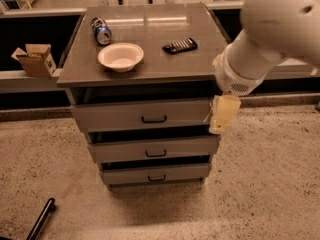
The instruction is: Open top drawer
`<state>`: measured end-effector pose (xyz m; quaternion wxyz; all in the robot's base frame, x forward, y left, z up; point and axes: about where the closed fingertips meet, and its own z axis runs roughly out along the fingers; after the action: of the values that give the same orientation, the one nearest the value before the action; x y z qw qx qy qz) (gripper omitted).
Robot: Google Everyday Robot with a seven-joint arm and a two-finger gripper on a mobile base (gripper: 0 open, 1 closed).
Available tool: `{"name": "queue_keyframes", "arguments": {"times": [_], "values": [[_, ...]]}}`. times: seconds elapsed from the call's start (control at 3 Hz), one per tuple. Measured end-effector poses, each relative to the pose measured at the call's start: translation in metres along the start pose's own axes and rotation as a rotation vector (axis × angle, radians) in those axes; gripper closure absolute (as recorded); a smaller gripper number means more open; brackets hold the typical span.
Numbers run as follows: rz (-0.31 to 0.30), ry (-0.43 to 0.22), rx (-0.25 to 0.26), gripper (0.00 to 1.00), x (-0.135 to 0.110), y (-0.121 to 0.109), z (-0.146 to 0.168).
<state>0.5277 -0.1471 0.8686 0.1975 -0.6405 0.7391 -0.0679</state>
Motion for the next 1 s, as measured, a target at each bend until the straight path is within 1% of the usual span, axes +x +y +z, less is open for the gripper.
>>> {"name": "queue_keyframes", "arguments": {"times": [0.33, 0.67, 1.0], "values": [[-0.040, 0.072, -0.023, 0.00, 0.014, -0.003, 0.042], [-0.040, 0.072, -0.023, 0.00, 0.014, -0.003, 0.042], [-0.060, 0.140, -0.015, 0.00, 0.019, -0.003, 0.059]]}}
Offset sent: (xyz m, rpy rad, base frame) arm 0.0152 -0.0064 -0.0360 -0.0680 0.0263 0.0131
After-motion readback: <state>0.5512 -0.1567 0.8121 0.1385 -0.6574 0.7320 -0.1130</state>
